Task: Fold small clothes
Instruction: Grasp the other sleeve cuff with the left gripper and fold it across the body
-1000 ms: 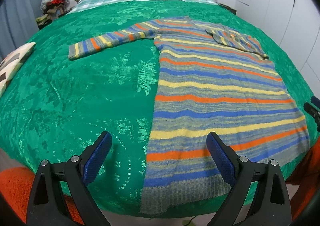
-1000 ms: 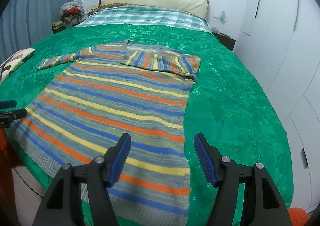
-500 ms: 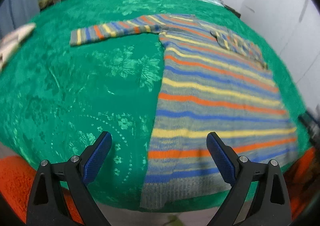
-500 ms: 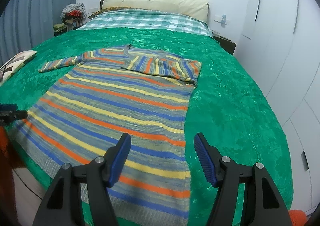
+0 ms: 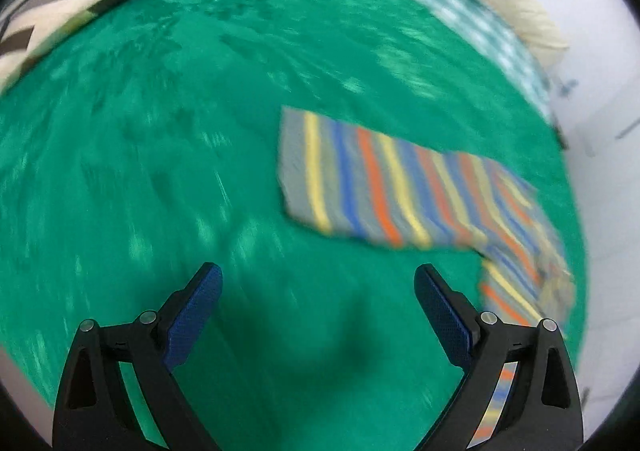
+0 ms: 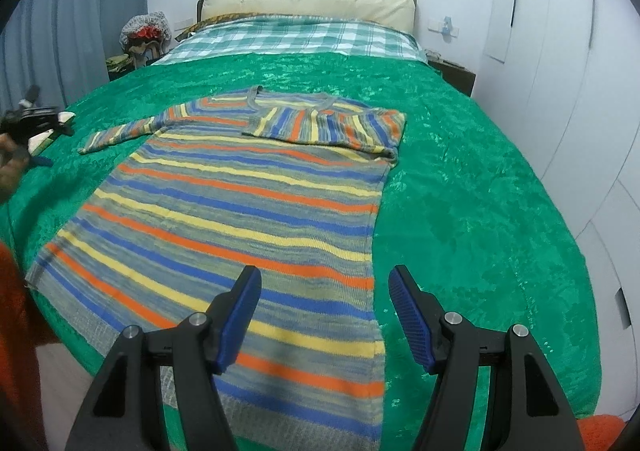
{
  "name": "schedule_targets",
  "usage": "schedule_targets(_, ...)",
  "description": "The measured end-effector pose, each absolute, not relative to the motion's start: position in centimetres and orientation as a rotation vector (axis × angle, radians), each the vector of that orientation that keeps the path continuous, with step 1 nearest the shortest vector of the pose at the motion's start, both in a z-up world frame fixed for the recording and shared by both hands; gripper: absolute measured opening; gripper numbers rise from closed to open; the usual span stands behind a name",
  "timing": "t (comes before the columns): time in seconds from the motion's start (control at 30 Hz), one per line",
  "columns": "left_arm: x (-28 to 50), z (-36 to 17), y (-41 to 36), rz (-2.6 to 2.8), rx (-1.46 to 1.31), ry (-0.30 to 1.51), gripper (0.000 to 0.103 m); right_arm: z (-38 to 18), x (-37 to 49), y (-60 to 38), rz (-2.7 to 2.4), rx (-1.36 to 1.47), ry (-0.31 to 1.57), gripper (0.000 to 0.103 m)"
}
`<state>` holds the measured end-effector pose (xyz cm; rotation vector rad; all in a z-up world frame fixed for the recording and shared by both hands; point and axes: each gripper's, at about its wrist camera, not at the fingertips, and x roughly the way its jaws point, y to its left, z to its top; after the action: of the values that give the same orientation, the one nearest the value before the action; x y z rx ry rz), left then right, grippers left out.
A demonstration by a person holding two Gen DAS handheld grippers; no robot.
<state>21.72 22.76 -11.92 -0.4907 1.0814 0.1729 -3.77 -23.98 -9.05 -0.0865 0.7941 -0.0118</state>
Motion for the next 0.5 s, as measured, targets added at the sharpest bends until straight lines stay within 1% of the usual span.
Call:
schedule_targets(0.17, 26.0, -14.2, 23.5, 0.264, -0.453, 1.102, 0.094, -9.9, -3.2, -23.5, -0.008, -0.104, 0.827, 0.066)
schedule_targets(0.2, 26.7, -14.6, 23.4, 0.265, -0.449, 1.101, 0.088, -10.2, -3.1, -23.3, -0.005, -0.113, 0.835, 0.066)
schedule_targets(0.23, 27.3, -14.9, 23.3, 0.258, -0.451, 1.102, 0.075, -10.3, -3.1, -23.2, -0.004, -0.120, 0.838, 0.066)
schedule_targets(0.27, 27.6, -15.0, 23.2, 0.250, -0.446, 1.102, 0.047, -10.5, -3.1, -23.0, -0.002, -0.131, 0.843, 0.066)
schedule_targets(0.3, 28.0, -15.0, 22.9, 0.233, -0.431, 1.099, 0.024, -10.7, -3.1, -22.8, 0.000, -0.142, 0.847, 0.066)
schedule_targets(0.33, 28.6, -14.8, 22.5, 0.205, -0.415, 1.110, 0.005, -10.8, -3.1, -22.7, 0.004, -0.152, 0.852, 0.066)
schedule_targets(0.4, 29.5, -13.1, 21.5, 0.180, -0.380, 1.094, 0.004, -10.8, -3.1, -22.6, 0.010, -0.159, 0.850, 0.066)
schedule_targets(0.5, 30.5, -8.2, 18.0, 0.084, -0.297, 1.007, 0.004, -10.5, -3.4, -22.7, 0.024, -0.145, 0.836, 0.066)
